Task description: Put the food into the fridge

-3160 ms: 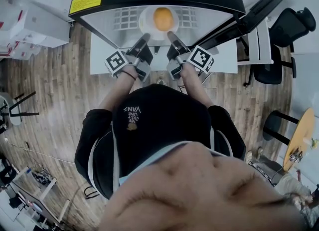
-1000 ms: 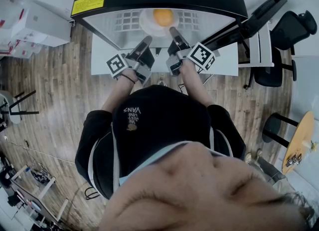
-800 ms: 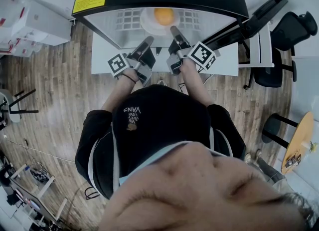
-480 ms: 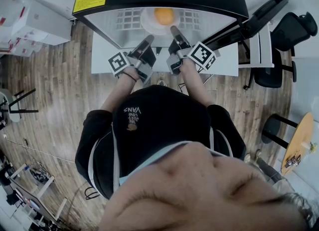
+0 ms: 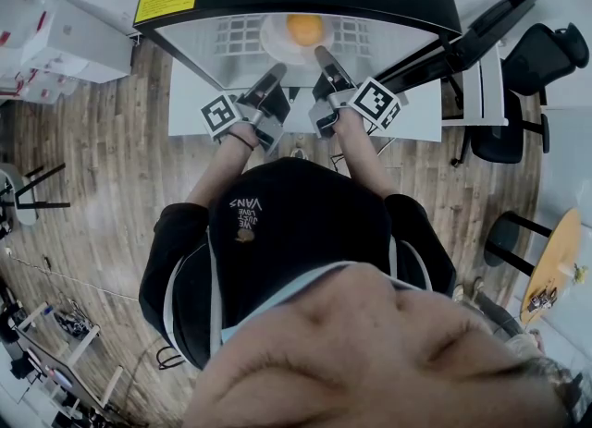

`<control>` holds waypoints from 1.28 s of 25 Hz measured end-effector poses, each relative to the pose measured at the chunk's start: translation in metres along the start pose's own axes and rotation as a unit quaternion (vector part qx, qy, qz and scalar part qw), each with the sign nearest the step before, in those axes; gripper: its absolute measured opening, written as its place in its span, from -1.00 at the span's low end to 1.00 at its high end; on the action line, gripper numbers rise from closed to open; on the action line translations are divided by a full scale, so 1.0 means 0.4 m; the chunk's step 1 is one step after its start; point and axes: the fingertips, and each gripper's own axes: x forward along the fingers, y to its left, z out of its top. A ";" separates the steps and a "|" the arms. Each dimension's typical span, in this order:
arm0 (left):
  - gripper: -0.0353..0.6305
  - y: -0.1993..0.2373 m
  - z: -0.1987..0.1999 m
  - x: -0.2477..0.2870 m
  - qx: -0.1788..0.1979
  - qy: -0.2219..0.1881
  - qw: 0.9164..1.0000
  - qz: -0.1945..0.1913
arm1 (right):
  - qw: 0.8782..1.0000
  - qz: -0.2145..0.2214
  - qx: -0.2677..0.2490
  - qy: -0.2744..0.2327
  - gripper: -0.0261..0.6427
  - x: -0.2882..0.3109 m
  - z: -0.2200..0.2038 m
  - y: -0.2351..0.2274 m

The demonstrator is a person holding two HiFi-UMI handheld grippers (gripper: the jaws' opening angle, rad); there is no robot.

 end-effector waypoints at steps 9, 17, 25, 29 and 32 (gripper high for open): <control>-0.82 0.004 0.004 0.005 -0.003 -0.002 1.000 0.000 | 1.000 0.004 -0.015 0.010 -0.59 -0.005 -0.001 0.005; -0.82 0.004 0.009 0.011 -0.009 -0.005 1.000 -0.002 | 1.000 0.003 -0.021 0.015 -0.56 -0.009 -0.006 0.006; -0.82 0.008 0.014 0.013 -0.014 -0.011 1.000 -0.002 | 0.999 -0.008 -0.028 0.015 -0.55 -0.027 -0.008 -0.004; -0.82 0.007 0.014 0.015 -0.016 -0.011 1.000 -0.003 | 0.999 -0.009 -0.024 0.026 -0.55 -0.048 -0.039 -0.005; -0.82 0.004 0.017 0.018 -0.016 -0.012 1.000 -0.004 | 0.999 -0.003 -0.030 0.043 -0.56 -0.056 -0.076 0.006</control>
